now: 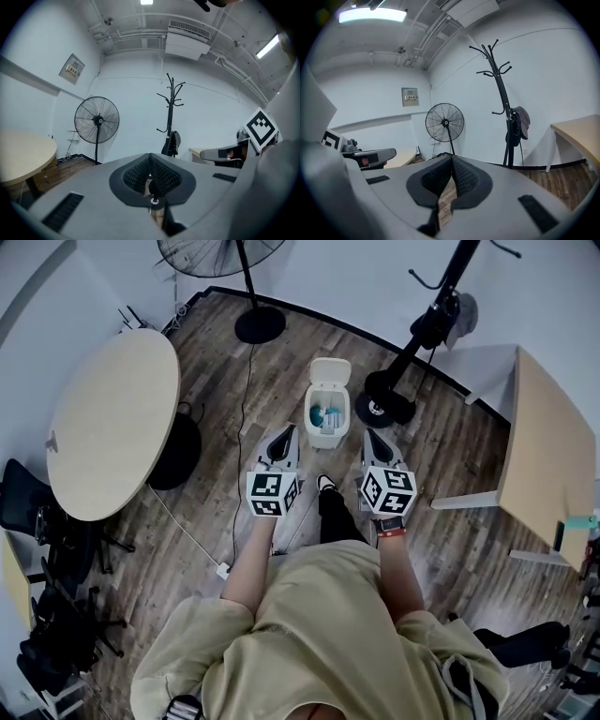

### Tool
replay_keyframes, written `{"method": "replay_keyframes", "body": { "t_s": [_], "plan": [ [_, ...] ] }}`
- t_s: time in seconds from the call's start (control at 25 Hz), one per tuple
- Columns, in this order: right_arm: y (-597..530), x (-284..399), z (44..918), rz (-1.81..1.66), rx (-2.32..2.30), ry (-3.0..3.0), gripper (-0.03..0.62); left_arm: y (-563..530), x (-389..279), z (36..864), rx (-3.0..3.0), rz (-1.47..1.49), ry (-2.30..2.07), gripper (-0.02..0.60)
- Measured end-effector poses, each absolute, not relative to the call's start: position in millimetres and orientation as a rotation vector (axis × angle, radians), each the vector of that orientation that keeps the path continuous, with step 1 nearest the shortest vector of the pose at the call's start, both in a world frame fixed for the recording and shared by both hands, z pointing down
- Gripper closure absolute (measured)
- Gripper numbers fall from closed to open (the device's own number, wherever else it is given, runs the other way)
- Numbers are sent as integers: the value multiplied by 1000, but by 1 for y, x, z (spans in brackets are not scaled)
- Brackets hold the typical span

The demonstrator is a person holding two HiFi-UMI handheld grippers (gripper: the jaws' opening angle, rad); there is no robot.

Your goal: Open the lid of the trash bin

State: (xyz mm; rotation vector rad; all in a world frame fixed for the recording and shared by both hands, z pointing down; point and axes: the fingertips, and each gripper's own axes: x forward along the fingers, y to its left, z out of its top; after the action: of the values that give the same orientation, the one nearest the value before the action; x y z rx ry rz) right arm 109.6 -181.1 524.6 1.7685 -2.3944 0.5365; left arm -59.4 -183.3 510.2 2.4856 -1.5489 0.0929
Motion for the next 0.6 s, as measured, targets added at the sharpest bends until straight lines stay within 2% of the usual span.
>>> {"method": "replay_keyframes", "body": {
  "t_s": [0.6],
  "plan": [
    [-178,99,516,491,1782,-2395,580,-177,-59,504,2501,93,-1531,560]
  ]
}}
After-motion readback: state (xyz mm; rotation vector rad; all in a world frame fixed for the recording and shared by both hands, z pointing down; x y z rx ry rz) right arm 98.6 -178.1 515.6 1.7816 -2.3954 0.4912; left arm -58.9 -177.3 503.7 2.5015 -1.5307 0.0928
